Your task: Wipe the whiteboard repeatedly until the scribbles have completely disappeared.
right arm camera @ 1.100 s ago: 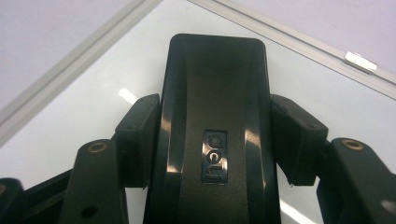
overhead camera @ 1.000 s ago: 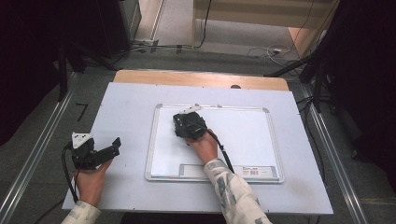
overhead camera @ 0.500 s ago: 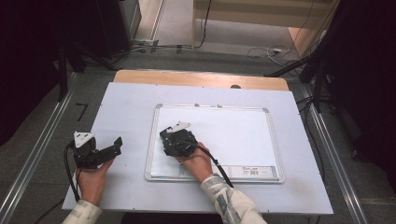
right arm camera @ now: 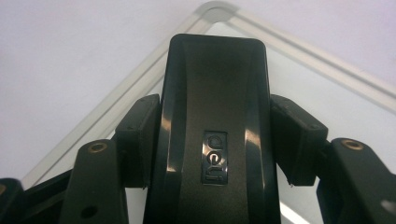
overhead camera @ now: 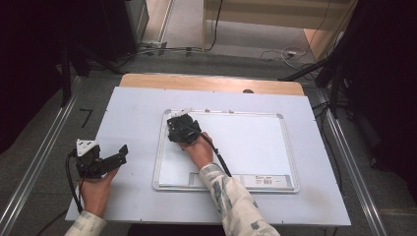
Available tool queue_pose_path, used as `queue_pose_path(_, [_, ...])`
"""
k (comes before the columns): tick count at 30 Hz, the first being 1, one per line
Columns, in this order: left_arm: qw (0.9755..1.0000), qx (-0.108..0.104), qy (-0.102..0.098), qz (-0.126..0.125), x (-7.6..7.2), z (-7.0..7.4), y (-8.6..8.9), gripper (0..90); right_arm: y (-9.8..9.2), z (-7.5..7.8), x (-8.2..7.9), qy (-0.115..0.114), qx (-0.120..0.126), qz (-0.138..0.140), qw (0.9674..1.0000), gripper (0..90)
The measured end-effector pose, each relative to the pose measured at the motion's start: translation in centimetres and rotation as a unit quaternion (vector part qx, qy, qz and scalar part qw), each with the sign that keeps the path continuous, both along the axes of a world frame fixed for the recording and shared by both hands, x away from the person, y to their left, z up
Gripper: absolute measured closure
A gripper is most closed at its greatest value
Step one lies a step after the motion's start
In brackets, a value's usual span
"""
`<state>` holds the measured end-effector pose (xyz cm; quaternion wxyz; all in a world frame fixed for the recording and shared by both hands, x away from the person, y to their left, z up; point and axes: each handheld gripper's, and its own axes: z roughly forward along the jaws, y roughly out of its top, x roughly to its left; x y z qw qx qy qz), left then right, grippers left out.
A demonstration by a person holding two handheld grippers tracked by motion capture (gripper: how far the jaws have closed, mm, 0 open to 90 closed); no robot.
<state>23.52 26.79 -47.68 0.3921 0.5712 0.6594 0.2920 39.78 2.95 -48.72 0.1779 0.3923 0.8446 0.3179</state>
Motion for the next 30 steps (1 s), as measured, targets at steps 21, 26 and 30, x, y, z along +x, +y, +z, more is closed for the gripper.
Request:
queue_pose_path(21, [1.0000, -0.002, 0.002, 0.000, 0.1, -0.1, 0.2, 6.5, -0.1, 0.1, 2.5, 0.006, 0.006, -0.049, 0.9988, 36.6])
queue_pose_path(26, [1.0000, 0.000, -0.001, 0.000, 0.0, 0.1, 0.1, 6.5, -0.1, 0.0, 0.7, 0.007, 0.008, -0.026, 0.9996, 36.7])
queue_pose_path(30, [1.0000, 0.000, -0.001, 0.001, 0.1, 0.0, 0.0, 6.5, -0.8, 0.0, -0.4, 0.008, 0.008, -0.018, 0.9998, 36.9])
